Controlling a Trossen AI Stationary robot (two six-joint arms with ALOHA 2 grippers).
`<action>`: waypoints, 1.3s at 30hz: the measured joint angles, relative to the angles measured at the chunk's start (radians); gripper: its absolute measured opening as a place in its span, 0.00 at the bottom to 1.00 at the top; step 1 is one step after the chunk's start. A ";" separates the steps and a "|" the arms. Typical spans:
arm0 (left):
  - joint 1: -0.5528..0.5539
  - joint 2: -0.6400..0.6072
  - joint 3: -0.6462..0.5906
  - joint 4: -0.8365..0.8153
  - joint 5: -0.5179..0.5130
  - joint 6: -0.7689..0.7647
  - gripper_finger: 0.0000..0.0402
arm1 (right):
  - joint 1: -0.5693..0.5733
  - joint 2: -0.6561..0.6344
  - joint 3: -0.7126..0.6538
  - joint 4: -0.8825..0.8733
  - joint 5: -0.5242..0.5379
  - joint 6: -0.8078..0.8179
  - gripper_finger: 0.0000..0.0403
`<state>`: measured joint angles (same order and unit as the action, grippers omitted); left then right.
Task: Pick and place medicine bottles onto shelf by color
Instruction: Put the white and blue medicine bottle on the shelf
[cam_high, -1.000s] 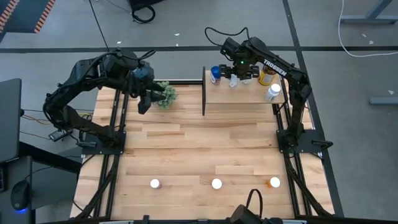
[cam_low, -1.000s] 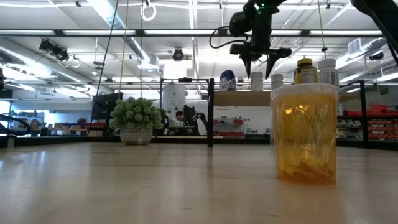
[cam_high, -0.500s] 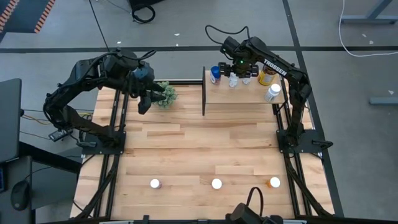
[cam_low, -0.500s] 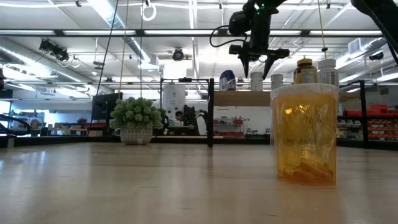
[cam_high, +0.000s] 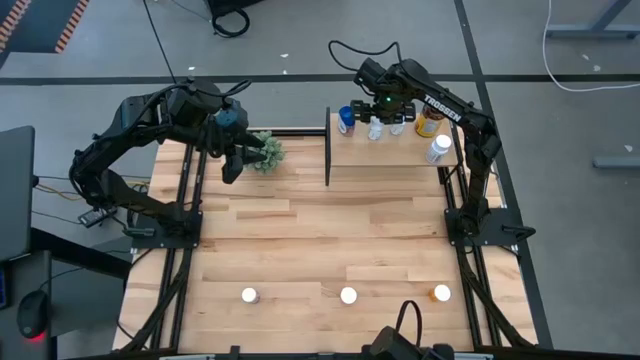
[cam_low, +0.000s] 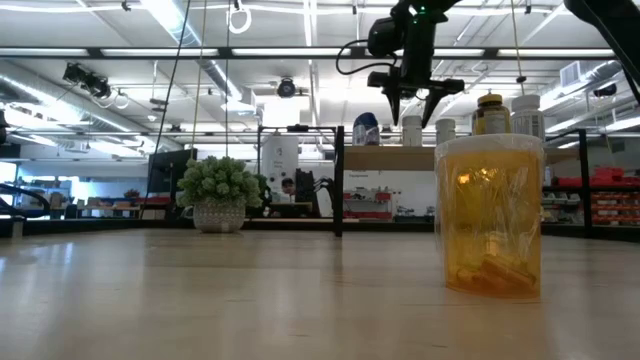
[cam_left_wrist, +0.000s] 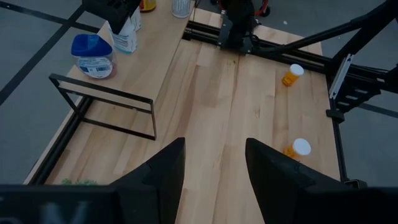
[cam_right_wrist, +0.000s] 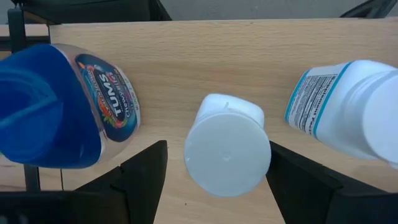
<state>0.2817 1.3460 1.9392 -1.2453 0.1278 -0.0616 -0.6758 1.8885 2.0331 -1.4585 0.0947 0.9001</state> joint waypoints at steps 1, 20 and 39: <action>0.000 0.000 0.000 0.000 0.000 0.000 0.44 | 0.000 0.000 0.000 0.000 0.001 -0.006 0.66; 0.000 -0.004 0.000 0.000 0.001 -0.032 0.44 | 0.000 0.000 0.000 0.003 0.028 -0.068 0.50; 0.000 -0.014 0.000 -0.004 0.001 -0.060 0.43 | 0.000 0.000 0.000 0.040 0.037 -0.127 0.51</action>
<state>0.2817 1.3319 1.9392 -1.2491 0.1284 -0.1211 -0.6758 1.8885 2.0331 -1.4180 0.1314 0.7732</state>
